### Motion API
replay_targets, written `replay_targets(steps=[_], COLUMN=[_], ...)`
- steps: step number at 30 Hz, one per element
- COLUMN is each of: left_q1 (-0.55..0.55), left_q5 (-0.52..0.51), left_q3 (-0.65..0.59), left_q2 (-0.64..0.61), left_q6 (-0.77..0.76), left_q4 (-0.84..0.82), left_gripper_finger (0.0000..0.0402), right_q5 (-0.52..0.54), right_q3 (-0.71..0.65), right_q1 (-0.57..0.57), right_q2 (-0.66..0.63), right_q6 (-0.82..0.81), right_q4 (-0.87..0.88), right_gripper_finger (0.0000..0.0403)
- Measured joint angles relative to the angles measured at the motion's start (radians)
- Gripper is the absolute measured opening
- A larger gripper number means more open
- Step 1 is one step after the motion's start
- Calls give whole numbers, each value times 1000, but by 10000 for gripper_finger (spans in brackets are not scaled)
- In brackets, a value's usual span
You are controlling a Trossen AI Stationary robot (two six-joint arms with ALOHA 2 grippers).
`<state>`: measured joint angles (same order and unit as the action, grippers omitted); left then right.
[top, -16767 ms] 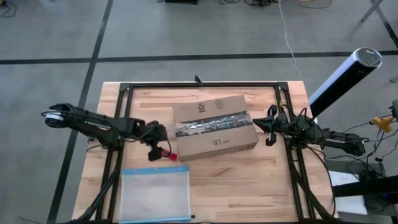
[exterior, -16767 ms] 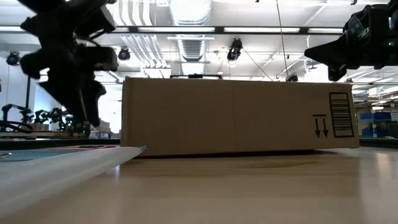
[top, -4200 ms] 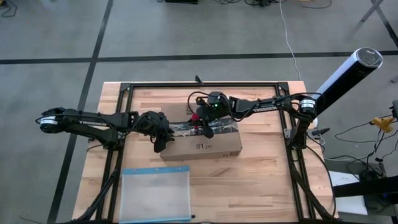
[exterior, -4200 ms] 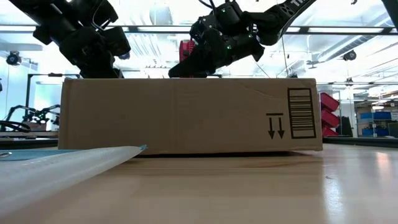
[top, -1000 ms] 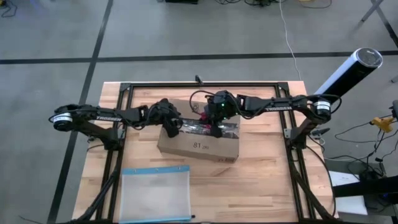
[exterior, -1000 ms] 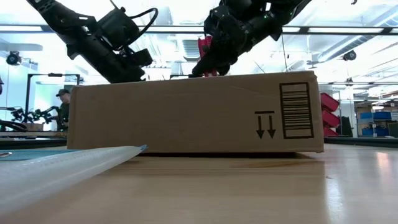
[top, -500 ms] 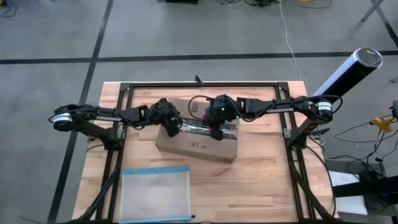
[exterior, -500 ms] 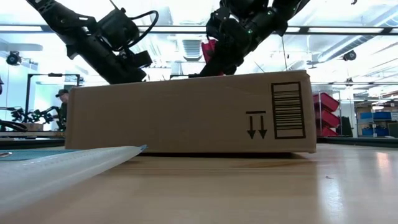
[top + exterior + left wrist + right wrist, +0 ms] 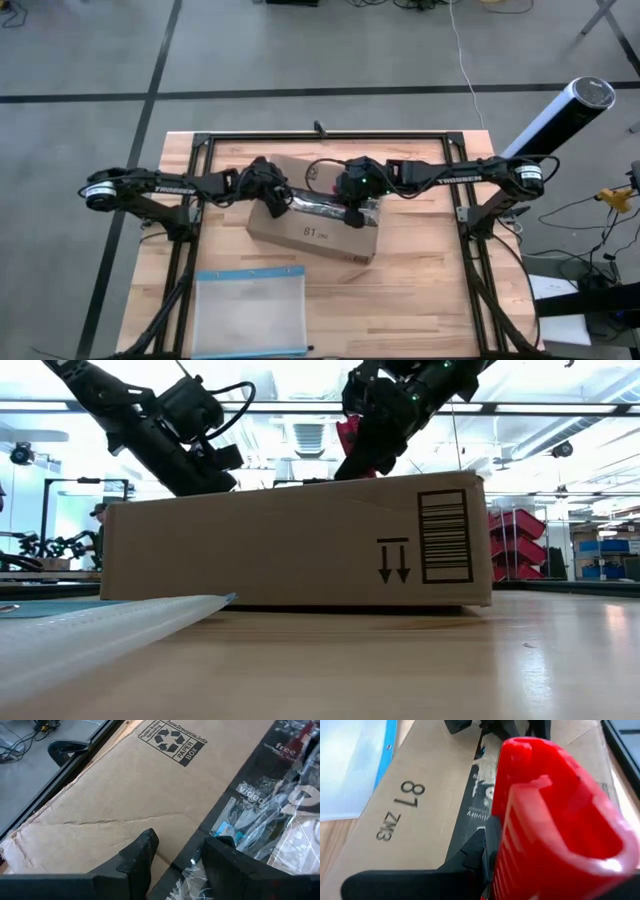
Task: Unpack boxes
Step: Break down the box using the red cutter
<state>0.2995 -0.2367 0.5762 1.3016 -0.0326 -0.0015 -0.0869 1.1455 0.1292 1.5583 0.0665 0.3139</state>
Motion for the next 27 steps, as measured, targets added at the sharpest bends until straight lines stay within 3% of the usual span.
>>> replay_targets(steps=[27], left_q1=[26], left_q5=[-49], left_q3=[-1], left_q2=[0], left_q6=[-70], left_q4=[-8], left_gripper_finger=[155], right_q5=[154], right_q3=[-157], right_q1=[-103], right_q2=[-233], right_q6=[-170], right_q4=[45], right_gripper_finger=[30])
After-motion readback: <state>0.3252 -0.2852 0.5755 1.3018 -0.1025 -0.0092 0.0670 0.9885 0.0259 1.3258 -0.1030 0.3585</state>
